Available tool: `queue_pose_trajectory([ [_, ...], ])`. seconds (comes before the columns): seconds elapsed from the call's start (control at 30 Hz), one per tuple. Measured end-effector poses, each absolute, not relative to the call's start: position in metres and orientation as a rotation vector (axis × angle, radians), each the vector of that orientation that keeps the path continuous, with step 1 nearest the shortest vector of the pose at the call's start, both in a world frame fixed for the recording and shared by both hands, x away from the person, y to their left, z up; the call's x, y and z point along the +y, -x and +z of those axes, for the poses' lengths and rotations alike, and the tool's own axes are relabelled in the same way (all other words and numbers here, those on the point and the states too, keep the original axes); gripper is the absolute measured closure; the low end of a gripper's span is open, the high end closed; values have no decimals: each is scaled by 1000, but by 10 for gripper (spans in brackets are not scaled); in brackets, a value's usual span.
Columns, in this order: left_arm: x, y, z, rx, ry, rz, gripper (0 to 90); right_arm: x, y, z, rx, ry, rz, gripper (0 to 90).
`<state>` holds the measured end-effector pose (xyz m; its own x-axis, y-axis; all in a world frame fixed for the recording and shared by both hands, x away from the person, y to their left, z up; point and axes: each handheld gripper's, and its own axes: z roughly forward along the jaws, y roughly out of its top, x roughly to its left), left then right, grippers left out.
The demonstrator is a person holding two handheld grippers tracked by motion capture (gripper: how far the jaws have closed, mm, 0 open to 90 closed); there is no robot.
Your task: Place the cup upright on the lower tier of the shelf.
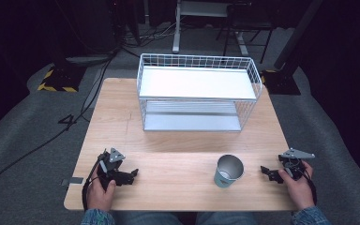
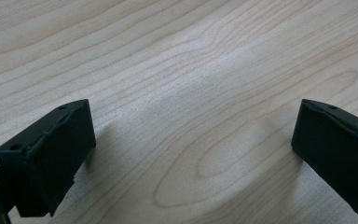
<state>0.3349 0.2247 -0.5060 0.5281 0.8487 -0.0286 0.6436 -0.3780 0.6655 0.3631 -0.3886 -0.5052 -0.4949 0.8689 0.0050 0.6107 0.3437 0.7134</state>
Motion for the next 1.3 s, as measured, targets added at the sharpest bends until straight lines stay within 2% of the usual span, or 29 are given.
queue_pose_trajectory([
  [0.1, 225, -335, -506, 1204, -2143, 424, 1, -389, -362, -505, 2236, -1297, 952, 58],
  [0.13, 225, -335, -506, 1206, -2142, 425, 0, -389, -361, -504, 2223, -1290, 966, 135],
  [0.17, 225, -335, -506, 1203, -2144, 424, 1, -389, -361, -504, 2220, -1286, 977, 169],
  [0.77, 225, -335, -506, 1202, -2145, 425, 0, -365, -332, -474, 2298, -1199, 1165, 162],
  [1.3, 224, -337, -506, 1213, -2141, 425, 0, -329, -301, -451, 2437, -957, 1345, 160],
])
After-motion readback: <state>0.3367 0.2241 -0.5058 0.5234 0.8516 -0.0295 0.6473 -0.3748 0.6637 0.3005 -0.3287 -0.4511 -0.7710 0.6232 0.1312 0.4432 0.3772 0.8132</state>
